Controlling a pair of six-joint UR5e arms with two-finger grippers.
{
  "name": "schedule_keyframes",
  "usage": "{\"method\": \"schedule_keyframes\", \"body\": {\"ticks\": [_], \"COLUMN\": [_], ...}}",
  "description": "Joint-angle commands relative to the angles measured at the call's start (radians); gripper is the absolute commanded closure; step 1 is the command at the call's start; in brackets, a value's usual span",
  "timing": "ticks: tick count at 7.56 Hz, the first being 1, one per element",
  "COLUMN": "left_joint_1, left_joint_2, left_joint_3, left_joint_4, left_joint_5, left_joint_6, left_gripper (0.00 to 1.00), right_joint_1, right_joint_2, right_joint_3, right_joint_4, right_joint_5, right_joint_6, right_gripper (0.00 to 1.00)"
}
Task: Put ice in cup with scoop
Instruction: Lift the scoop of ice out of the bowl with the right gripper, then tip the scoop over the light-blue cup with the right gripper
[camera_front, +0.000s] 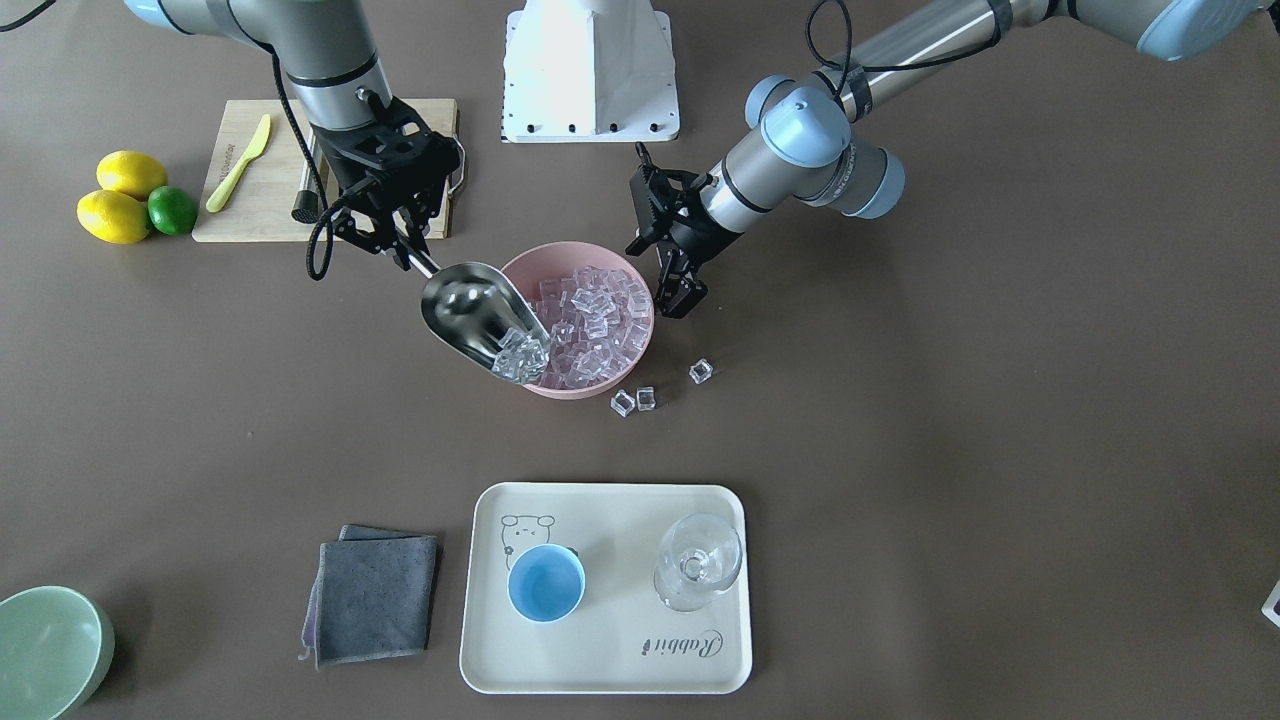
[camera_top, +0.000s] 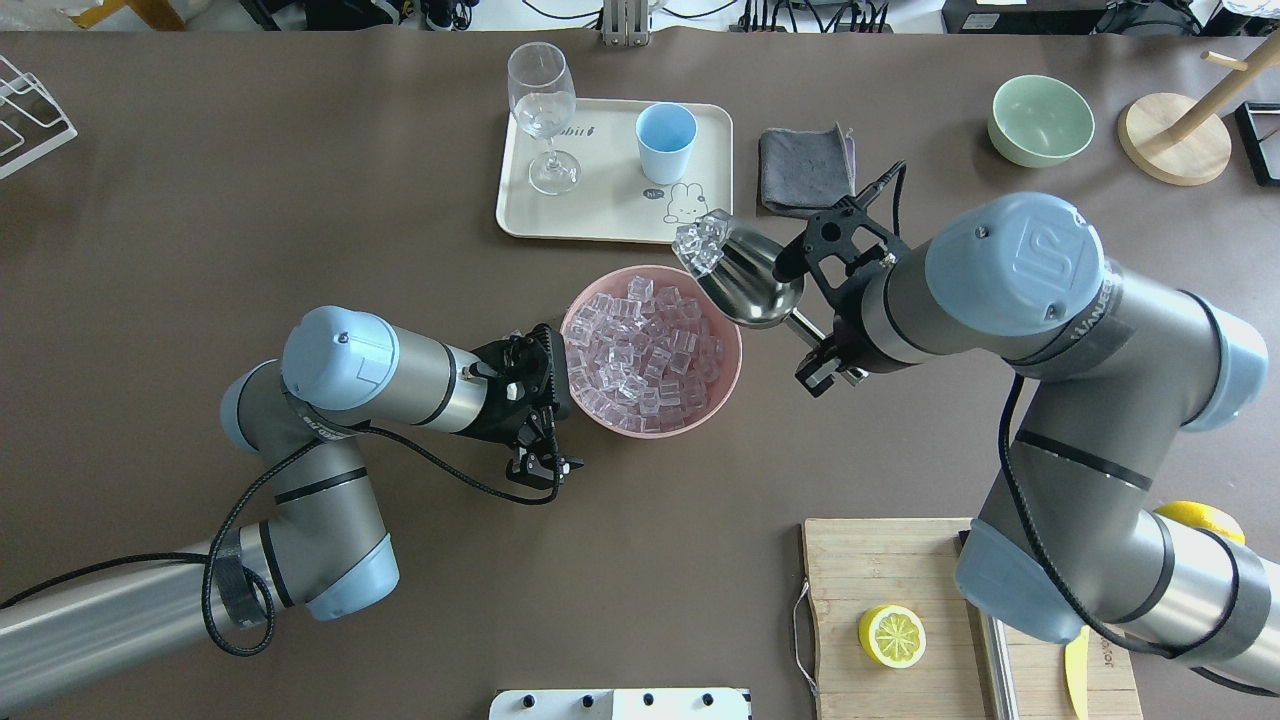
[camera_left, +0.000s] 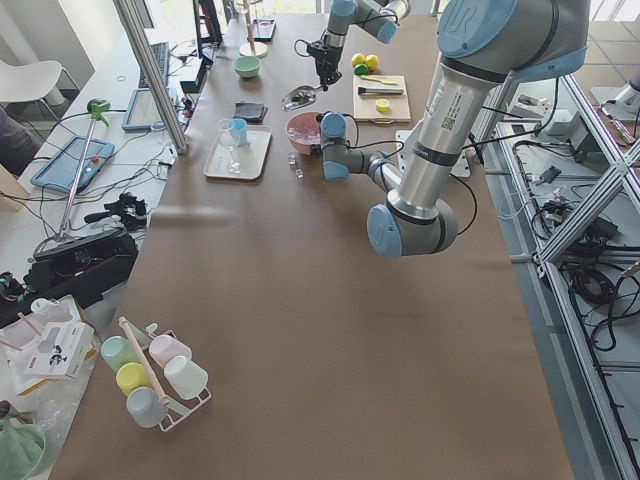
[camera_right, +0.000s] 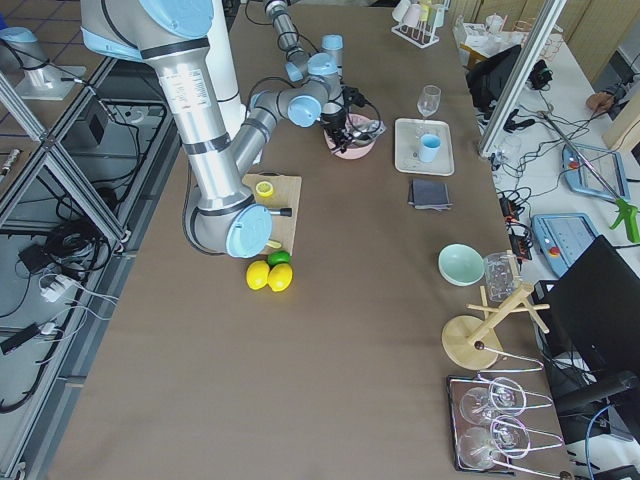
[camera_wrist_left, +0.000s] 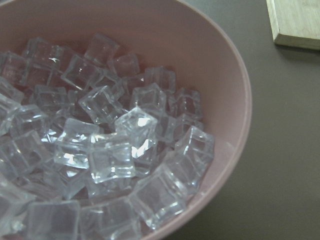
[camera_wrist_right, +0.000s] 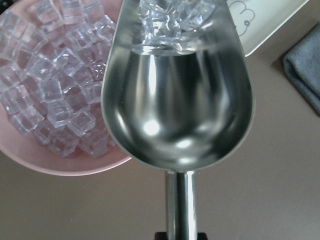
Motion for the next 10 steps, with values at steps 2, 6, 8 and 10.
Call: {"method": "schedule_keyframes", "body": {"ticks": [2, 6, 8, 10], "left_joint_1": [-0.003, -0.007, -0.009, -0.027], "left_joint_2": [0.016, 0.056, 0.058, 0.102], "left_joint_3": [-0.022, -0.054, -0.058, -0.144], "left_joint_4": [0.000, 0.003, 0.005, 0.085], "left_joint_5": [-0.007, -0.009, -0.011, -0.033], "left_joint_6": [0.015, 0.095, 0.095, 0.103], "left_gripper": [0.01, 0.01, 0.01, 0.01], "right_joint_1": [0.254, 0.303, 0.329, 0.330], "right_joint_2": [0.166, 0.493, 0.616, 0.675], "right_joint_3": [-0.250, -0.570, -0.713, -0.821], "right_joint_4": [-0.068, -0.324, -0.424, -0.464], "right_joint_5": [0.296, 0.308, 0.311, 0.302], "right_joint_6": [-0.030, -0.317, -0.432, -0.485], "right_gripper": [1.00, 1.00, 1.00, 1.00]}}
